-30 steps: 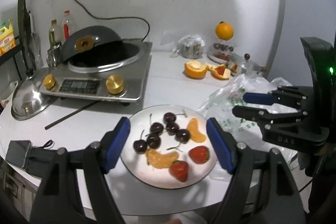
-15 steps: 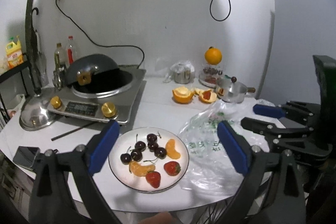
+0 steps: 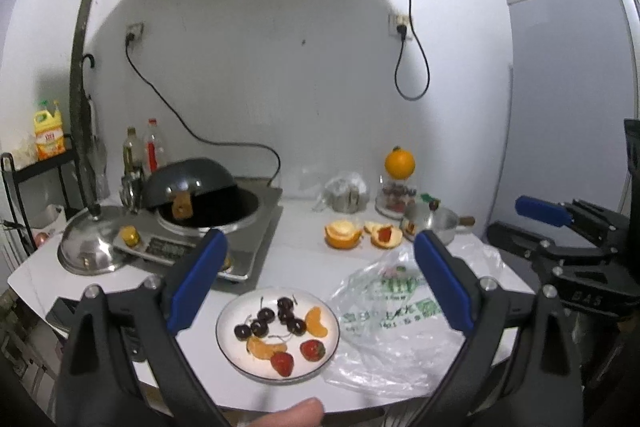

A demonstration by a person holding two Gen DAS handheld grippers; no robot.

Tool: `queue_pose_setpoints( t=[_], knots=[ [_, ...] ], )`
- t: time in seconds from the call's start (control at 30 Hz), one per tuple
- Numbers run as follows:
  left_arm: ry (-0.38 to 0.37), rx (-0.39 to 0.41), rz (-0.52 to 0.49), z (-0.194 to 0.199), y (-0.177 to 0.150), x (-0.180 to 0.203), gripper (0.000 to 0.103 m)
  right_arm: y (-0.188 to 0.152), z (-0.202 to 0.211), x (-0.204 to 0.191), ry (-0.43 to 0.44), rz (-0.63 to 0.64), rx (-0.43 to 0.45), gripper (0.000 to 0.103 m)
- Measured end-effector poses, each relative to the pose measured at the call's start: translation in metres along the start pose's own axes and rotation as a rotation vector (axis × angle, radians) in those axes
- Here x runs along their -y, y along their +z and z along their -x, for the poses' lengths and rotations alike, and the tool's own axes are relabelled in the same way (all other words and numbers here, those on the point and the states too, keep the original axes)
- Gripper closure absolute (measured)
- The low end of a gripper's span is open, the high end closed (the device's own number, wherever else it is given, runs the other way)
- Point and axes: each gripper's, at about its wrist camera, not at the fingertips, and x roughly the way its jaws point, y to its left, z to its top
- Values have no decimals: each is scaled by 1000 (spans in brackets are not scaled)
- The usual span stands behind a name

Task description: Organize fruits

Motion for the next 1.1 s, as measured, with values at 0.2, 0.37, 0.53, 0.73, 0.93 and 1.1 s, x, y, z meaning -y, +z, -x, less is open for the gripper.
queue_pose_setpoints(
  t=[0.2,0.37,0.53,0.73,0.93,1.1],
  knots=[
    [8,69,-30,27,14,10,1,14,34,5,-21,-12,91,21],
    [22,120,-56,46,26,19,1,21,59,11,-62,-31,152,20],
    [9,172,-94,66,38,33,1,24,80,17,-98,-49,200,20],
    [-10,204,-114,81,48,49,1,25,98,25,-128,-53,237,20],
    [-2,217,-102,88,51,53,1,22,107,30,-138,-60,249,20],
    [-3,212,-102,88,51,55,1,21,110,31,-138,-60,252,20]
  ],
)
